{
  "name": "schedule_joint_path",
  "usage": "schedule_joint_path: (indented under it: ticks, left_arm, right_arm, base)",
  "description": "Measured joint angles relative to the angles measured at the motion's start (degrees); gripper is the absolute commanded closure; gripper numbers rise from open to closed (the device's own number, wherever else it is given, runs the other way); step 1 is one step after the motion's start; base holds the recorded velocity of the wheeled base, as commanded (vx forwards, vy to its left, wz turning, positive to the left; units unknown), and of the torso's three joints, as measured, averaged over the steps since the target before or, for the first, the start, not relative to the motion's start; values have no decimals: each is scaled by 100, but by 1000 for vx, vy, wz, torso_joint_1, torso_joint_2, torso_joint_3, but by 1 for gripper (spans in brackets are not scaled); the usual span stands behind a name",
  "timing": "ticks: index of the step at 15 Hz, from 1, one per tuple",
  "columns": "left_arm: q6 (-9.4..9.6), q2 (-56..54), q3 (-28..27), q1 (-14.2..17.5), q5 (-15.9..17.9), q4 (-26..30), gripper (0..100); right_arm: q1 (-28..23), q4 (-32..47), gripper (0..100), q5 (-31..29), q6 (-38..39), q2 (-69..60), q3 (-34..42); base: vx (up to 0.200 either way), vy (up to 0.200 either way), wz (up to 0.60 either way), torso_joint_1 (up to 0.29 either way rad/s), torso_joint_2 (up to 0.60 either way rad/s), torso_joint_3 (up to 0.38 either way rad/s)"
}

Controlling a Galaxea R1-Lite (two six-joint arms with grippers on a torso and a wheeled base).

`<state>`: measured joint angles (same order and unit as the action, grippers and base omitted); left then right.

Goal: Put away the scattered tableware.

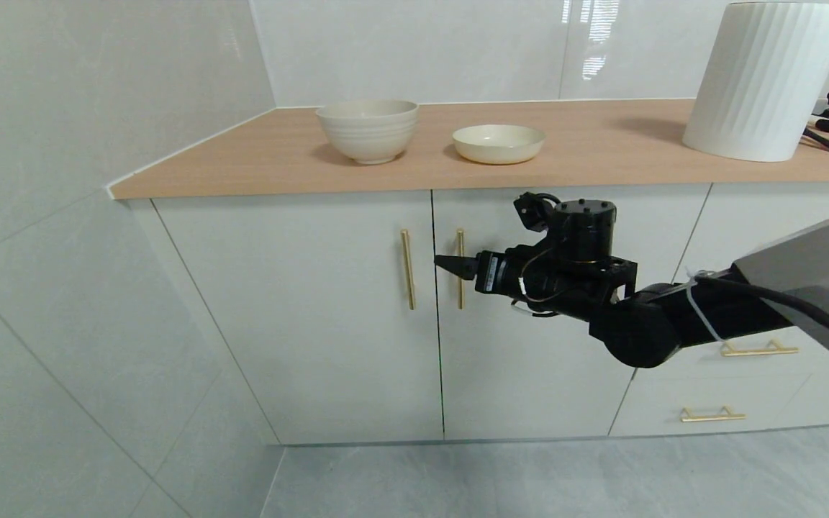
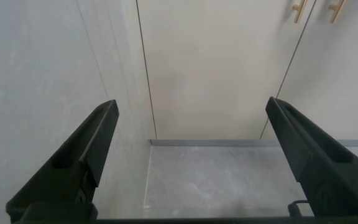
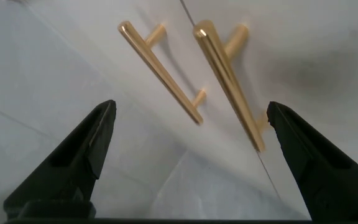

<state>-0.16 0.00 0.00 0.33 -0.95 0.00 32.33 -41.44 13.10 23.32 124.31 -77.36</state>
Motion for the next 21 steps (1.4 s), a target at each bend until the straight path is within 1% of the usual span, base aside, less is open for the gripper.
schedule_joint_path:
  ticks: [3,11,13,18,21]
  left_arm:
    - [0,0,0,0,2,0,0]
    - [37,0,0,0,0,0,0]
    - [-5,0,0,0,0,0,0]
    - [2,0,0,0,0,-2,0]
    - [-9,0,0,-6,0,0,0]
  right_arm:
    - [66,-424,0,-66,13,293,-158]
    - [94,-468,0,-148,13,417,-168]
    - [96,-471,0,-151,13,413,-161]
    - [105,-477,0,-151,13,378,-146]
    - [135,-340,0,-11,46,384,-113]
  base:
    - [0,0,0,0,0,0]
    - [0,0,0,0,0,0]
    - [0,0,0,0,0,0]
    - [200,0,0,-1,-1,1]
    - [0,0,0,0,0,0]
